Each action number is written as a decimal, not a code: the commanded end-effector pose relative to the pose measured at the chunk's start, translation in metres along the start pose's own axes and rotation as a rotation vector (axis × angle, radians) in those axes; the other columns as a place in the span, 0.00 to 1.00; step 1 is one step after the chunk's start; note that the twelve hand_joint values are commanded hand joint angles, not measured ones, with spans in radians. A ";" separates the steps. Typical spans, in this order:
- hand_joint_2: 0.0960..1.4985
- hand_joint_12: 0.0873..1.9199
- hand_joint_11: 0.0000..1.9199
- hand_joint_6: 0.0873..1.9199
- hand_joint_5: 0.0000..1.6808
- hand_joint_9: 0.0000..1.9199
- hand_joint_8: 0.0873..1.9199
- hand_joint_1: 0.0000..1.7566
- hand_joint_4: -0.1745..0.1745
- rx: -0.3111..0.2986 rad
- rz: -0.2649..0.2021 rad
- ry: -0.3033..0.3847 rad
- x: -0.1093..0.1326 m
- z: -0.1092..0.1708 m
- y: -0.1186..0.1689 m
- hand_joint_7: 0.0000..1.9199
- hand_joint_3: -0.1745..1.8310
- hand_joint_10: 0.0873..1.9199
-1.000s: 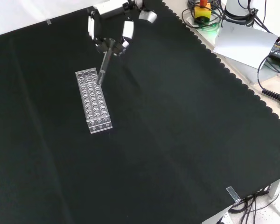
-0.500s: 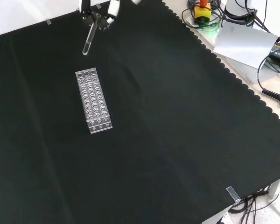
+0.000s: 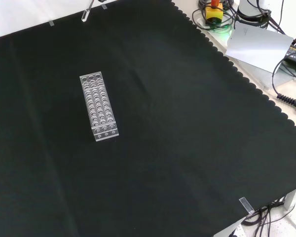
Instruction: Shake the test tube.
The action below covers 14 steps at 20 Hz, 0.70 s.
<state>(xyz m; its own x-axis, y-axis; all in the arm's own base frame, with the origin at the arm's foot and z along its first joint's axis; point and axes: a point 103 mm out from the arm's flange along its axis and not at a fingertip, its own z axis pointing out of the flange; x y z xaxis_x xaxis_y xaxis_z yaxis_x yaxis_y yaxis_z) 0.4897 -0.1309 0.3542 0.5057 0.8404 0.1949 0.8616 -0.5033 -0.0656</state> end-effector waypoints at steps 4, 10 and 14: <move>0.32 0.52 0.57 0.28 0.78 0.67 0.29 0.82 0.00 0.069 -0.160 0.065 0.087 0.033 -0.027 0.74 0.47 0.29; 0.32 0.52 0.57 0.28 0.78 0.67 0.29 0.82 0.00 0.157 -0.335 0.151 0.185 0.062 -0.066 0.74 0.47 0.29; 0.32 0.52 0.57 0.28 0.78 0.67 0.29 0.82 0.00 0.195 -0.433 0.174 0.231 0.073 -0.091 0.74 0.47 0.29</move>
<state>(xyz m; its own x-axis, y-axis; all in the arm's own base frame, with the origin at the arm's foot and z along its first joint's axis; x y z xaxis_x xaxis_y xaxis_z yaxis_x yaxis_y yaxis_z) 0.5250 0.0495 0.3354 0.2366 0.9078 0.3463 0.9709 -0.2072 -0.1203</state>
